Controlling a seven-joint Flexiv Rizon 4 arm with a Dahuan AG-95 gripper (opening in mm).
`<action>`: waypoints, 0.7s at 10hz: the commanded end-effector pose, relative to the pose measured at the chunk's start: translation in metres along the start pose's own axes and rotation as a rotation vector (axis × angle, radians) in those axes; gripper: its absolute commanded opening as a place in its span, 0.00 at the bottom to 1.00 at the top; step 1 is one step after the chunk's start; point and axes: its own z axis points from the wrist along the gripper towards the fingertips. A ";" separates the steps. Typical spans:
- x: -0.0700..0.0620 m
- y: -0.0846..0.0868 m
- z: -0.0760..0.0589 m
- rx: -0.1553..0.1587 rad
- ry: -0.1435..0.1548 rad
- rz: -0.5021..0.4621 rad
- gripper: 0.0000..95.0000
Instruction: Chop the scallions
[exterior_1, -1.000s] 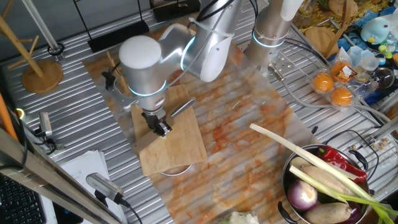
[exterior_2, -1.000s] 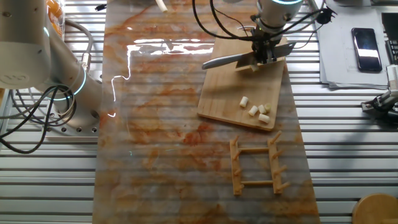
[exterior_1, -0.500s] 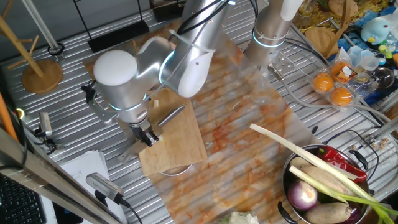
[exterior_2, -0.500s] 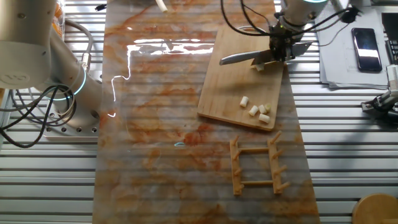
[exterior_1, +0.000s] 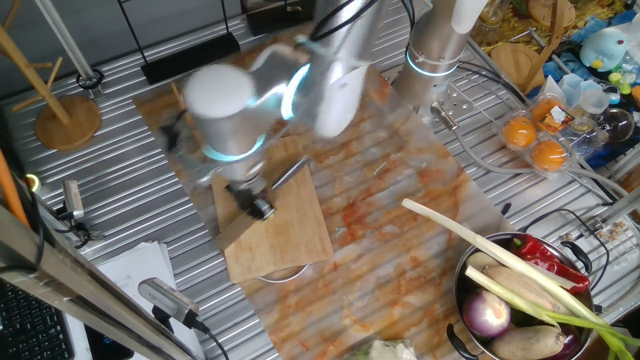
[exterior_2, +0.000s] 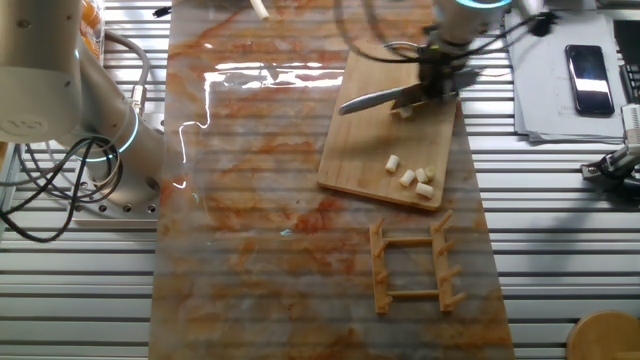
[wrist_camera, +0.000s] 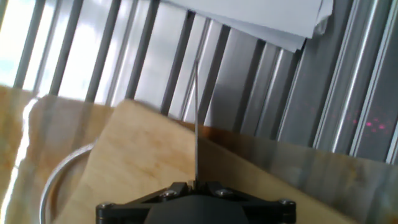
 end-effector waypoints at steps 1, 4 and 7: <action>0.005 0.001 0.070 0.009 -0.024 -0.015 0.00; 0.007 0.000 0.080 0.011 -0.029 -0.016 0.00; -0.013 -0.003 0.077 0.019 -0.015 -0.027 0.00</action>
